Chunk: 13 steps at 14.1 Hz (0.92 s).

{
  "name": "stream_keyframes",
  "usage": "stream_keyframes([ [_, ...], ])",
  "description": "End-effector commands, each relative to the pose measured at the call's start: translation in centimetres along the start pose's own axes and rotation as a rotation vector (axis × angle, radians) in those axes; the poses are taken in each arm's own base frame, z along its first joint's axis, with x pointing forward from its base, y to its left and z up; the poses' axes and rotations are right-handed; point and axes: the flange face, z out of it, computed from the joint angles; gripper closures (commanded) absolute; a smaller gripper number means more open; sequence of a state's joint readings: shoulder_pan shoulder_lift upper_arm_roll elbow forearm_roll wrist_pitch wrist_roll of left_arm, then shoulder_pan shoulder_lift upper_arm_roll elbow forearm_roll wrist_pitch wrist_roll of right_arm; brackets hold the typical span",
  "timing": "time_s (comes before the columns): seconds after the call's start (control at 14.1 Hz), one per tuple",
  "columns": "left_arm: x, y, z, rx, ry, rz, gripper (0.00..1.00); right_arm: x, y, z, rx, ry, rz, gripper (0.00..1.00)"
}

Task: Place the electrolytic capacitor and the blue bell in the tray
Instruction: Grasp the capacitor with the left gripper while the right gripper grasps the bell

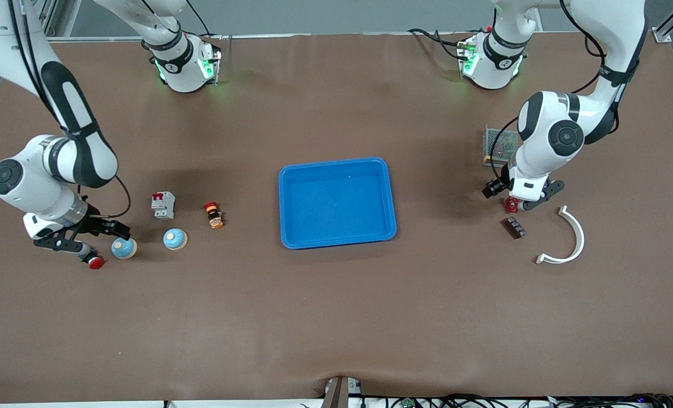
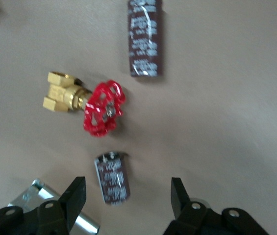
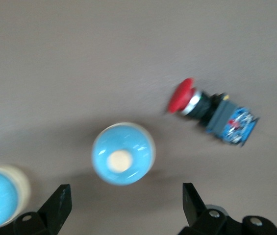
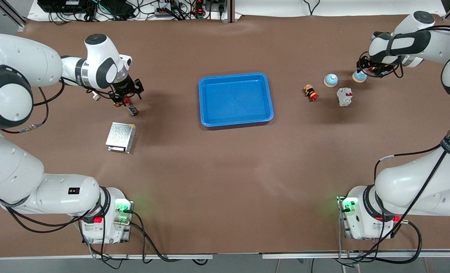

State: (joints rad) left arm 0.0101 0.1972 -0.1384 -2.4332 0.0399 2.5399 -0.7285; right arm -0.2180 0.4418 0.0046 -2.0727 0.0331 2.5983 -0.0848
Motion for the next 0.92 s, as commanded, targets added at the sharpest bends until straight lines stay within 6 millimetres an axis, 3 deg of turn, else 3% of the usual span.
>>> stream_keyframes([
  [0.0, 0.5, -0.4, 1.6, -0.015, -0.002, -0.023, 0.24, 1.7, 0.0, 1.2, 0.002, 0.013, -0.016, 0.0],
  [0.42, 0.3, -1.2, 3.2, 0.005, -0.032, -0.034, 0.28, 3.3, 0.0, 3.0, 0.005, 0.015, -0.002, 0.0],
  [0.5, 0.4, -1.5, 3.4, 0.007, -0.035, -0.04, 0.33, 3.3, -0.3, 3.2, 0.007, 0.012, 0.003, 0.0],
  [0.64, 0.5, -1.7, 3.7, 0.01, -0.042, -0.044, 0.48, 3.2, -1.0, 3.8, 0.009, 0.004, 0.021, 0.0],
  [0.85, 0.4, -1.7, 4.1, 0.014, -0.049, -0.043, 0.83, 3.1, -2.5, 4.4, 0.011, 0.002, 0.036, 0.0],
])
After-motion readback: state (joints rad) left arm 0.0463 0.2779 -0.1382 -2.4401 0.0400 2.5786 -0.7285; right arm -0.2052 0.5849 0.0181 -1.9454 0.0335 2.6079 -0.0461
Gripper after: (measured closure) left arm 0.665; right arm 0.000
